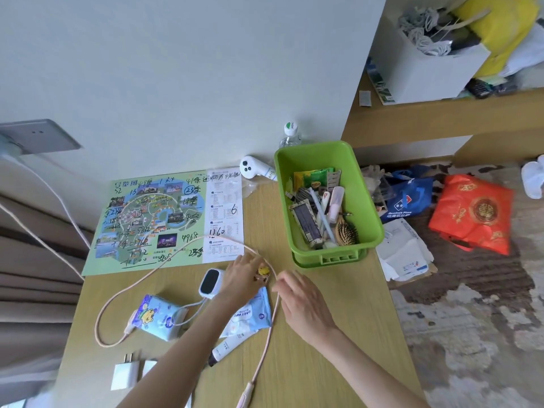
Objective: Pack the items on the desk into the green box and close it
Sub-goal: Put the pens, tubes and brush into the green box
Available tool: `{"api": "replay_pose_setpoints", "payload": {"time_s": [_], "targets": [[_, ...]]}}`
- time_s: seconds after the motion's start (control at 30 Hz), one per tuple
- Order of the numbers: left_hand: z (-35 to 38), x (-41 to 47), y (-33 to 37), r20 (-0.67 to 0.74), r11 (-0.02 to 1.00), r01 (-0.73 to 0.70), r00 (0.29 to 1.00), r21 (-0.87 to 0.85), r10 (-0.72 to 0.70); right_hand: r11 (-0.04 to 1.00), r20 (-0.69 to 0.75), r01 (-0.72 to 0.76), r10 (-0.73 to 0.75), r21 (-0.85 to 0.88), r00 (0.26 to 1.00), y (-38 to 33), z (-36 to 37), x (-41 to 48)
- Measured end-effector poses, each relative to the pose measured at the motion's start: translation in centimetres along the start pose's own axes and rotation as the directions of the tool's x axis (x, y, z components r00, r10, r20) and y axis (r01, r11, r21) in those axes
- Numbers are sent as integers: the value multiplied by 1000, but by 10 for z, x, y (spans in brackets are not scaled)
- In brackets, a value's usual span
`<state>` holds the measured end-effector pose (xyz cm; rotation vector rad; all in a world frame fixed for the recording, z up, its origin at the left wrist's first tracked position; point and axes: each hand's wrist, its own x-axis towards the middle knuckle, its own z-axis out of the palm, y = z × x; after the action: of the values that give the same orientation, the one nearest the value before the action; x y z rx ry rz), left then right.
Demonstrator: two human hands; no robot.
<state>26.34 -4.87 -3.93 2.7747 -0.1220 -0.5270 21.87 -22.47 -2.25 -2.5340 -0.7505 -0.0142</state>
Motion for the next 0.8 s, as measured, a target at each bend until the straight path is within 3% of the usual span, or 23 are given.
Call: {"api": "replay_pose_setpoints", "payload": {"time_s": [0.13,0.43,0.63,0.8], "targets": [[5,2,-3,27,998,-32,999,52,30,997,221,-77,76,-2,972,5,24,-8],[-1,4,-10,-38,995,-99,994,32,100,990,229,-135,141,-42,963,19,27,-13],[-14,1,-14,-200,990,-104,976,-99,82,981,239,-191,193,-33,952,17,28,-8],[-45,-10,-24,-393,858,-211,919,-469,11,971,213,-238,226,34,951,0,32,6]]}}
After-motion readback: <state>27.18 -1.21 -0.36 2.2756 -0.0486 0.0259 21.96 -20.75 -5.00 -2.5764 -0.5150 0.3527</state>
